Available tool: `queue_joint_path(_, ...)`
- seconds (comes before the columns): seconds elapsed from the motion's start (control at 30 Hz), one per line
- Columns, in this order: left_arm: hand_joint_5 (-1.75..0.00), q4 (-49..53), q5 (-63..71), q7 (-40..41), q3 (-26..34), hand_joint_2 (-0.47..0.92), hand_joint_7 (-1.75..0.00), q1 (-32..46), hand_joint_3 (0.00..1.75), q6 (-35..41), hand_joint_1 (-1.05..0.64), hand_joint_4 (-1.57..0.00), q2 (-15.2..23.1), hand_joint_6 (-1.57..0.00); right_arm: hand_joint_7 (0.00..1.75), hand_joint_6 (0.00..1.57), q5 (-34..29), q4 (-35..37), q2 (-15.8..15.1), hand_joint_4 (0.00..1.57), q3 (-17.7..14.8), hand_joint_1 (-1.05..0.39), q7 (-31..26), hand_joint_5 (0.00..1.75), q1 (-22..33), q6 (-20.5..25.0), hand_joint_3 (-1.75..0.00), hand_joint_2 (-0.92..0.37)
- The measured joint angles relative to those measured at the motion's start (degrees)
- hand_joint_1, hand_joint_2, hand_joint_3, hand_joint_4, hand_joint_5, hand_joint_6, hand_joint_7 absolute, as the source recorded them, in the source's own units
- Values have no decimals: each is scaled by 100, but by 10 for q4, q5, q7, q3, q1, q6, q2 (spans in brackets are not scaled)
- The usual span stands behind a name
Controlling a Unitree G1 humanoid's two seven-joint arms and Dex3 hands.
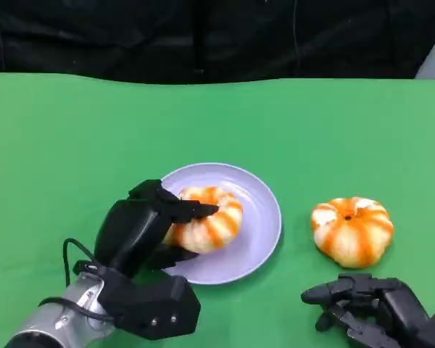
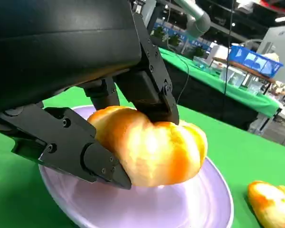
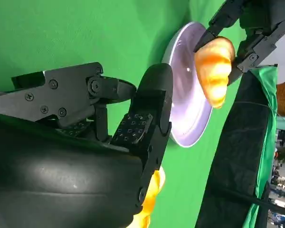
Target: Grasp the bread from the table and place it into the plate.
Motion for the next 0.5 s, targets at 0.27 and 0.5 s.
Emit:
queue_joint_path(0.27, -117, 13, -1, -35, -5, 92, 0, -9, 1, 21, -7, -56, -9, -122, 38, 107, 0, 0, 0, 79, 0, -7, 0, 117, 0, 0, -38, -92)
queue_joint_path(0.5, -119, 13, -11, -72, -6, 92, 0, -20, 1, 54, -9, -52, -13, -119, 38, 108, -7, -1, 0, 80, 0, -6, -4, 117, 0, 0, -39, -92)
